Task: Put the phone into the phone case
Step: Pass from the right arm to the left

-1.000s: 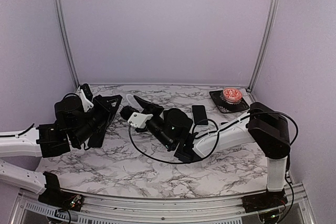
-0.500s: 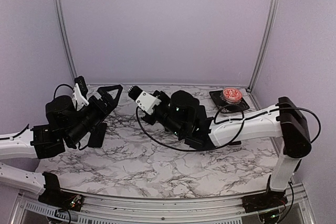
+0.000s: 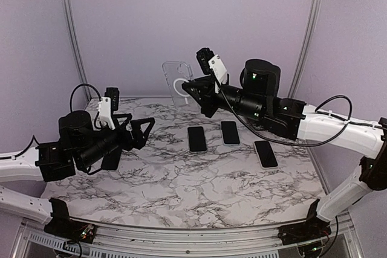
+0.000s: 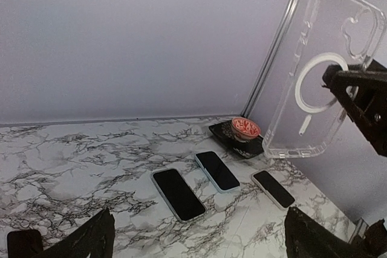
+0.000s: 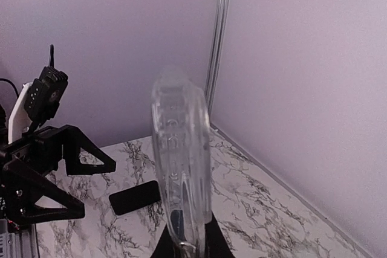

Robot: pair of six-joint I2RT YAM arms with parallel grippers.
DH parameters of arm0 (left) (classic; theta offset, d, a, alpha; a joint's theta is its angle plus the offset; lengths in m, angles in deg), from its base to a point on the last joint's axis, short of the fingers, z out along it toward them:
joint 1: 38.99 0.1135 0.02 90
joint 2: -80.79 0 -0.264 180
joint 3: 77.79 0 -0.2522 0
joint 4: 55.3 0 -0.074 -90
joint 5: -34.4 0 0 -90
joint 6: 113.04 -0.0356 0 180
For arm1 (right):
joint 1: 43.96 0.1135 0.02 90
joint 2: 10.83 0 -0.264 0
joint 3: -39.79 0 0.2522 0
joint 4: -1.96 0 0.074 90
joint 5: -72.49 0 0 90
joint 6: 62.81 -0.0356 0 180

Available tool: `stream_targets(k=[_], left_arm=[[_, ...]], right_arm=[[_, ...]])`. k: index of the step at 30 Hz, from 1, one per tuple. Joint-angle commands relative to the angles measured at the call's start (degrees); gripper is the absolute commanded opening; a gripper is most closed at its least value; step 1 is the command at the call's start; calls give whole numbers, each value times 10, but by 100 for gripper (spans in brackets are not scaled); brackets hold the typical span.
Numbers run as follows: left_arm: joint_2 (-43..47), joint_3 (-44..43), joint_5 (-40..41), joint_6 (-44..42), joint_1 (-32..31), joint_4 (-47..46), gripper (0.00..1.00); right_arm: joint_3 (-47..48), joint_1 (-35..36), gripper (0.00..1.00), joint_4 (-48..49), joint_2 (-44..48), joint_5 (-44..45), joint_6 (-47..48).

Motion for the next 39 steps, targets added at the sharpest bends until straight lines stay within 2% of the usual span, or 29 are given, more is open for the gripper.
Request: stream_targets(k=[1, 4, 8, 10, 14, 18, 19, 23, 27, 31, 32, 35, 39], left_arm=[[-25, -28, -133, -62, -8, 26, 99], [-35, -37, -206, -72, -11, 25, 99], [-4, -28, -277, -100, -11, 11, 99], [23, -17, -311, -116, -11, -2, 98], [46, -7, -356, -145, -12, -13, 95], [16, -28, -384, -157, -18, -14, 88], [7, -33, -380, -161, -19, -14, 85], [-21, -57, -374, -177, -21, -17, 61], [-64, -89, -374, -178, -22, -22, 52], [-85, -98, -376, -165, -24, -50, 37], [-85, -96, -377, -161, -25, -67, 31], [-86, -92, -379, -154, -26, -82, 1], [-78, -81, -371, -144, -26, -84, 0]], right_arm=[[1, -29, 0, -62, 21, -90, -90], [-2, -31, 0, -62, 34, -133, -81], [-32, -31, 0, -25, 72, -288, -32], [-43, -31, 0, -6, 88, -334, -19], [-42, -31, 0, 13, 84, -385, -22], [-29, -31, 0, 10, 70, -403, -36], [-30, -31, 0, 14, 70, -414, -39], [-56, -31, 0, 80, 67, -427, -88], [-69, -31, 0, 134, 52, -440, -137], [-78, -31, 0, 145, 37, -442, -154], [-81, -31, 0, 149, 36, -444, -159], [-87, -31, 0, 158, 35, -446, -168], [-85, -31, 0, 145, 36, -438, -160]])
